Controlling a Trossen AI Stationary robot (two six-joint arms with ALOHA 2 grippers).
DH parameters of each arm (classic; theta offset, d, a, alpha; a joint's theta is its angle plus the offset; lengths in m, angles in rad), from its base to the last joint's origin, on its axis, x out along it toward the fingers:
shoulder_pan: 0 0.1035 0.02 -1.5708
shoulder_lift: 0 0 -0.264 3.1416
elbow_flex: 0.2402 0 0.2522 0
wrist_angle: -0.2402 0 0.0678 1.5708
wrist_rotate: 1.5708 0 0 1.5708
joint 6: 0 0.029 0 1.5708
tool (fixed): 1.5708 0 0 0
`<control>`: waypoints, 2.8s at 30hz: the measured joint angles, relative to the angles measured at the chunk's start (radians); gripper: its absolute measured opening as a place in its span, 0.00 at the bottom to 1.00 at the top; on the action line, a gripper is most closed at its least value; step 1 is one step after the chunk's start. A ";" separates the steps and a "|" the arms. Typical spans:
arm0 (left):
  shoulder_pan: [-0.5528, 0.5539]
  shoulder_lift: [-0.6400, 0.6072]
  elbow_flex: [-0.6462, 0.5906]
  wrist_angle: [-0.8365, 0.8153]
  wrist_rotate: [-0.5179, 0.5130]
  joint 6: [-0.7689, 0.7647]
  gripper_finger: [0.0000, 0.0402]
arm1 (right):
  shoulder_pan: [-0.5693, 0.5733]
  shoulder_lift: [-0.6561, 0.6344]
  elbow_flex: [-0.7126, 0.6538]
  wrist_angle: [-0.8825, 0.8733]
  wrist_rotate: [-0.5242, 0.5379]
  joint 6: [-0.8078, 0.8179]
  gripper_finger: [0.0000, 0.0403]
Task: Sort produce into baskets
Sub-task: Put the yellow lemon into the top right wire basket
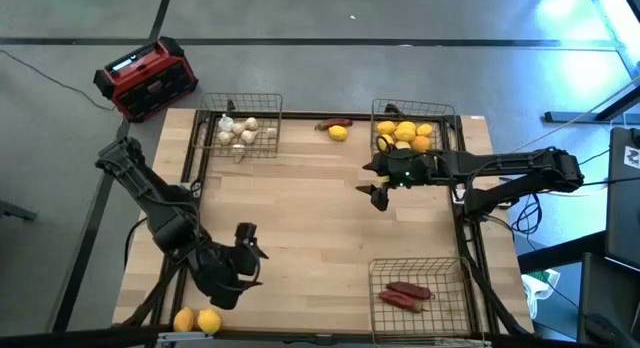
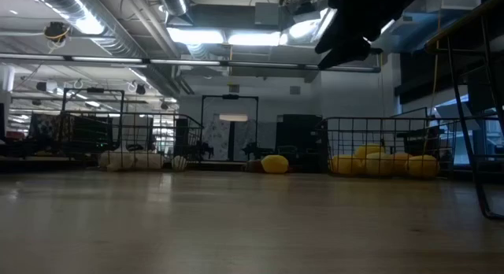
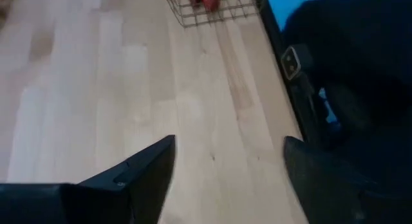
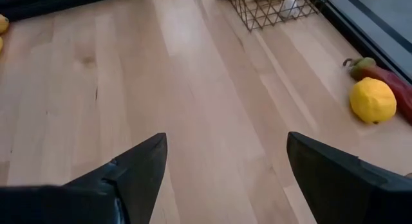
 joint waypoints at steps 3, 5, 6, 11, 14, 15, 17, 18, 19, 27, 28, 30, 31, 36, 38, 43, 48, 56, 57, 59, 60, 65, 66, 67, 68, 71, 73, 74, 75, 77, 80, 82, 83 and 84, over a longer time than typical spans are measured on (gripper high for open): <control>0.004 0.007 0.000 -0.028 0.034 0.046 0.70 | 0.000 0.000 0.000 -0.019 0.000 -0.002 0.79; -0.012 0.021 0.000 -0.069 0.085 0.052 0.70 | 0.000 0.001 0.000 -0.028 0.000 -0.002 0.79; -0.026 0.031 0.000 -0.093 0.113 0.050 0.70 | 0.000 0.001 0.000 -0.034 0.000 -0.002 0.79; -0.096 0.105 0.000 -0.179 0.186 0.038 0.70 | 0.000 0.001 0.000 -0.033 0.002 -0.010 0.79; -0.131 0.155 0.000 -0.194 0.231 0.036 0.70 | 0.000 0.001 0.000 -0.032 0.033 -0.024 0.79; -0.141 0.169 0.000 -0.191 0.247 0.025 0.70 | 0.000 0.001 0.000 -0.033 0.043 -0.026 0.79; -0.157 0.200 0.000 -0.186 0.292 -0.030 0.70 | 0.000 0.001 0.000 -0.035 0.047 -0.029 0.79; -0.163 0.220 0.000 -0.187 0.315 -0.068 0.70 | 0.000 0.001 0.000 -0.035 0.049 -0.029 0.79; -0.168 0.236 0.000 -0.187 0.332 -0.103 0.70 | 0.000 0.001 0.000 -0.035 0.050 -0.029 0.79; -0.247 0.351 0.000 -0.130 0.473 -0.133 0.70 | 0.000 0.001 0.000 -0.051 0.043 -0.030 0.79; -0.255 0.361 0.000 -0.108 0.477 -0.126 0.70 | 0.000 0.001 0.000 -0.052 0.043 -0.030 0.79; -0.271 0.375 0.000 -0.074 0.479 -0.117 0.70 | 0.000 0.001 0.000 -0.051 0.043 -0.035 0.79; -0.276 0.380 0.000 -0.062 0.479 -0.114 0.70 | 0.000 0.001 0.000 -0.052 0.043 -0.039 0.79; -0.298 0.409 0.000 -0.060 0.481 -0.119 0.70 | 0.000 0.001 0.000 -0.051 0.044 -0.044 0.79; -0.308 0.419 0.000 -0.056 0.480 -0.121 0.70 | 0.000 0.001 0.000 -0.051 0.045 -0.045 0.79; -0.328 0.455 0.000 -0.037 0.481 -0.151 0.70 | 0.000 0.002 0.000 -0.051 0.045 -0.045 0.79; -0.350 0.492 0.000 -0.064 0.482 -0.171 0.70 | 0.000 0.002 0.000 -0.051 0.045 -0.045 0.79; -0.358 0.502 -0.040 -0.049 0.467 -0.185 0.70 | 0.000 0.002 -0.001 -0.051 0.058 -0.045 0.79; -0.358 0.502 -0.050 -0.048 0.467 -0.190 0.70 | 0.000 0.002 -0.001 -0.050 0.059 -0.045 0.79; -0.358 0.502 -0.066 -0.048 0.467 -0.208 0.70 | 0.000 0.002 -0.001 -0.050 0.059 -0.045 0.79; -0.358 0.502 -0.069 -0.051 0.467 -0.214 0.69 | 0.000 0.002 -0.001 -0.051 0.059 -0.045 0.79; -0.355 0.502 -0.073 -0.047 0.470 -0.218 0.57 | 0.000 0.002 -0.001 -0.051 0.059 -0.045 0.79; -0.354 0.502 -0.073 -0.047 0.471 -0.222 0.56 | 0.000 0.002 -0.001 -0.051 0.060 -0.045 0.79; -0.352 0.502 -0.073 -0.047 0.471 -0.228 0.56 | 0.000 0.002 -0.001 -0.051 0.062 -0.045 0.79; -0.350 0.502 -0.073 -0.047 0.472 -0.235 0.56 | 0.000 0.002 -0.001 -0.051 0.066 -0.045 0.79; -0.344 0.497 -0.074 -0.058 0.475 -0.266 0.56 | 0.000 0.002 -0.001 -0.051 0.069 -0.045 0.79; -0.336 0.486 -0.075 -0.067 0.467 -0.295 0.56 | 0.000 0.002 -0.001 -0.051 0.069 -0.045 0.79; -0.331 0.475 -0.076 -0.073 0.455 -0.311 0.56 | 0.000 0.002 -0.001 -0.051 0.068 -0.045 0.79; -0.323 0.458 -0.075 -0.088 0.440 -0.325 0.56 | 0.000 0.002 -0.001 -0.051 0.068 -0.045 0.79; -0.301 0.423 -0.075 -0.133 0.412 -0.340 0.56 | 0.000 0.002 -0.001 -0.050 0.068 -0.045 0.79; -0.261 0.362 -0.075 -0.223 0.347 -0.361 0.56 | 0.000 0.002 -0.001 -0.043 0.068 -0.045 0.79; -0.233 0.311 -0.075 -0.263 0.301 -0.365 0.55 | 0.000 0.002 -0.001 -0.032 0.068 -0.045 0.79; -0.217 0.287 -0.075 -0.283 0.277 -0.366 0.55 | 0.000 0.002 -0.001 -0.026 0.068 -0.045 0.79; -0.202 0.262 -0.075 -0.300 0.250 -0.368 0.55 | 0.000 0.002 -0.001 -0.022 0.068 -0.045 0.79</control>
